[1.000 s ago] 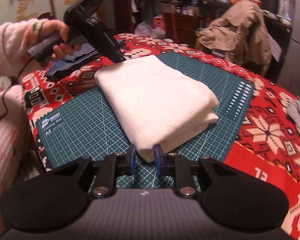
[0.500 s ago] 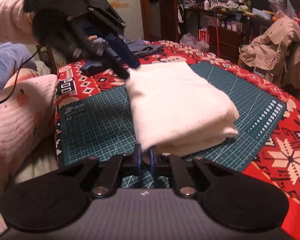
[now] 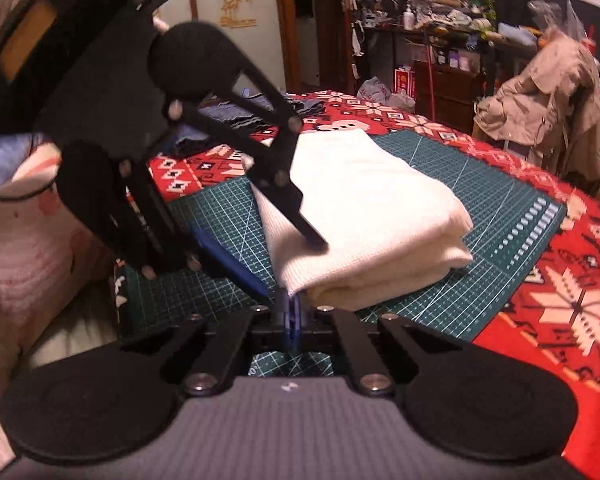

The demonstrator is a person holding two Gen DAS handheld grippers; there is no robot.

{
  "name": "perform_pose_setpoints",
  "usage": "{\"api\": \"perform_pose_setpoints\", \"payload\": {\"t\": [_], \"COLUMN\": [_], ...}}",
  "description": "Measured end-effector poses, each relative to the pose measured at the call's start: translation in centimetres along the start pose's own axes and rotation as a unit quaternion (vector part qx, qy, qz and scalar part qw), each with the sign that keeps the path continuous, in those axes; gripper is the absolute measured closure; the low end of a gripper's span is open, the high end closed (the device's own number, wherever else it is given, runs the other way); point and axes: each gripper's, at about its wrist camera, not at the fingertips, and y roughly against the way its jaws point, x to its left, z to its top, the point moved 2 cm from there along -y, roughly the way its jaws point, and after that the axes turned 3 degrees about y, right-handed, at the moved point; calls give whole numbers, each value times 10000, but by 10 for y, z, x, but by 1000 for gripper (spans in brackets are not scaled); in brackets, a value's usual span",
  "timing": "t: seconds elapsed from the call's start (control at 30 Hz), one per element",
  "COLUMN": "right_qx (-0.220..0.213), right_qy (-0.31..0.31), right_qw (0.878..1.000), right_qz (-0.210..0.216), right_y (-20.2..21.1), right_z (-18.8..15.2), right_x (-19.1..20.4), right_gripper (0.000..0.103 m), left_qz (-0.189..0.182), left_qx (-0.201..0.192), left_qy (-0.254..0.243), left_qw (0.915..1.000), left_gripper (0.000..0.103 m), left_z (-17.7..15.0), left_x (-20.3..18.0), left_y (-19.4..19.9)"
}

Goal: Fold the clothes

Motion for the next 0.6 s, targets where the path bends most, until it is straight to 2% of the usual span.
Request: {"api": "perform_pose_setpoints", "payload": {"t": [0.13, 0.23, 0.37, 0.47, 0.5, 0.57, 0.6], "right_qx": [-27, -39, -114, -328, -410, -531, -579], "right_qy": [-62, -159, -412, -1053, -1335, -1898, -2150], "right_qw": [10000, 9999, 9991, 9937, 9898, 9794, 9735], "right_qz": [-29, -15, -46, -207, -277, -447, -518], "right_y": [4, 8, 23, 36, 39, 38, 37], "right_z": [-1, -3, -7, -5, -4, 1, 3], "right_x": [1, 3, -2, -25, -36, -58, -69], "right_gripper": [101, 101, 102, 100, 99, 91, 91], "left_qz": [86, 98, 143, 144, 153, 164, 149], "left_qx": [-124, -203, -249, -360, -368, -376, -359], "left_qy": [-335, -329, -207, -88, -51, 15, 29], "left_qw": [9993, 9992, 9994, 9992, 9992, 9992, 9992], "left_gripper": [77, 82, 79, 77, 76, 71, 70], "left_z": [-1, -4, -1, 2, 2, 2, 2], "left_x": [-7, -7, -5, -4, -3, -1, 0], "left_y": [-2, 1, 4, 9, 10, 12, 12]}}
